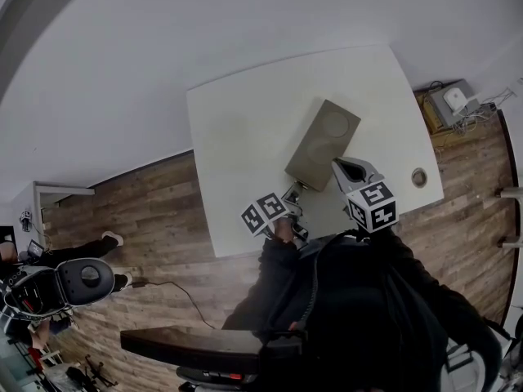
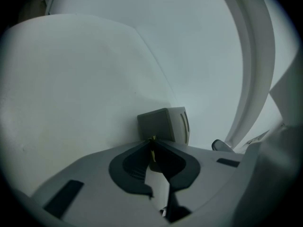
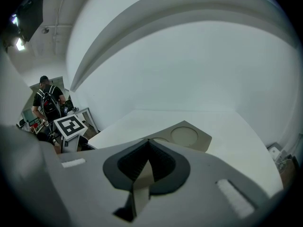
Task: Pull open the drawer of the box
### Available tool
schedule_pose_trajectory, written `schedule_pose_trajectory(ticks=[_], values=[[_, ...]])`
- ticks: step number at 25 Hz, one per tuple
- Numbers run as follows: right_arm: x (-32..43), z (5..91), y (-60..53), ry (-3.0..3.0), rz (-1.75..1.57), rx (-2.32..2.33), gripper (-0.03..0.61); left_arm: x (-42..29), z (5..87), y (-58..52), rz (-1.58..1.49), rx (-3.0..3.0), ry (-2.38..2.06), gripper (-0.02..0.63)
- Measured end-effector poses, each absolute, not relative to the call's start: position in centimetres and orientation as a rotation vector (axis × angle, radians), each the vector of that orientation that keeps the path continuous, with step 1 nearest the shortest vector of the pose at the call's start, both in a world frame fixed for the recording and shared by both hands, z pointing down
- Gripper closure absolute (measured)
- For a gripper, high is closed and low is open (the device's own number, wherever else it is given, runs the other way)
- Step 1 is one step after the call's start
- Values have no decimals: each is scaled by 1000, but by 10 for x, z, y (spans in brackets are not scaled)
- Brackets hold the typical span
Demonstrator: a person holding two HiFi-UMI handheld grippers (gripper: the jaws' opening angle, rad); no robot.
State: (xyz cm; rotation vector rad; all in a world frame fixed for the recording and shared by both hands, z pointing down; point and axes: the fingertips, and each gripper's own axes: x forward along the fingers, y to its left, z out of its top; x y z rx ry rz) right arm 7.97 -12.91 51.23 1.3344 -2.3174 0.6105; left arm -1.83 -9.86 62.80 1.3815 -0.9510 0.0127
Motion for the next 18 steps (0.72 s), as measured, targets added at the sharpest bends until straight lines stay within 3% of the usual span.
schedule_pose_trajectory(ticks=[18], values=[[80, 512, -123, -2318, 607, 1351, 584, -27, 629, -89, 7, 1357, -986, 588]])
